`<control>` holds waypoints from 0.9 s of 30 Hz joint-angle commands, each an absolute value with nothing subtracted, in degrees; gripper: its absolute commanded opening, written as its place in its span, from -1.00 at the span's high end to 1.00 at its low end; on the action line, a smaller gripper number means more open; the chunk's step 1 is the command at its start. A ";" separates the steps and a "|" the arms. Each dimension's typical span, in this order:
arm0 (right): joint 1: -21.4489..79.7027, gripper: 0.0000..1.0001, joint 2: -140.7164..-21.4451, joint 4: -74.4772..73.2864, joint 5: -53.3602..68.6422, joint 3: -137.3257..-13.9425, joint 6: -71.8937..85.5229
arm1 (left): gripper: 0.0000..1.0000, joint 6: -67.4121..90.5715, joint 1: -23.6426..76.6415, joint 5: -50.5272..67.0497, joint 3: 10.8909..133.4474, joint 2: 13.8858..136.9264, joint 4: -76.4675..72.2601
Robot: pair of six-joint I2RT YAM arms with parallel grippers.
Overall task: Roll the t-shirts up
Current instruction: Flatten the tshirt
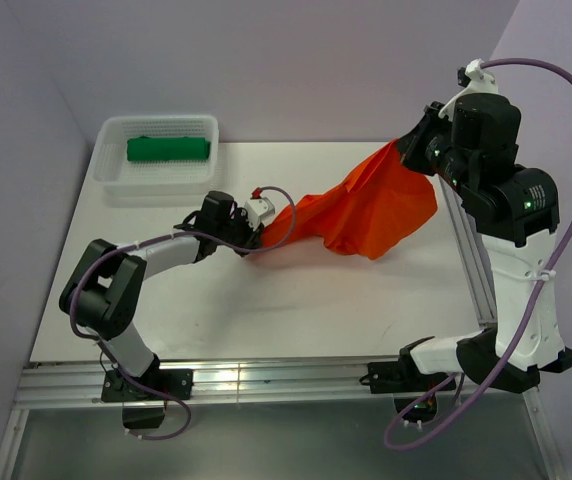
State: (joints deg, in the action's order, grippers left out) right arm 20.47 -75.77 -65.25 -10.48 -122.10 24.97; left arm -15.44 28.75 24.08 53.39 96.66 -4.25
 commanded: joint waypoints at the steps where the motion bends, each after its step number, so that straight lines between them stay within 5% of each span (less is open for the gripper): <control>1: 19.34 1.00 -73.83 -63.72 -9.40 -123.40 23.64 | 0.48 -16.61 28.83 23.91 54.93 94.57 -2.90; 7: 17.84 1.00 -73.83 -64.16 -8.53 -124.19 23.20 | 0.30 -18.10 28.92 24.08 53.97 93.78 -1.76; 27: 14.59 1.00 -72.42 -63.46 -6.15 -122.52 22.76 | 0.40 -22.23 28.92 23.03 53.44 93.08 3.42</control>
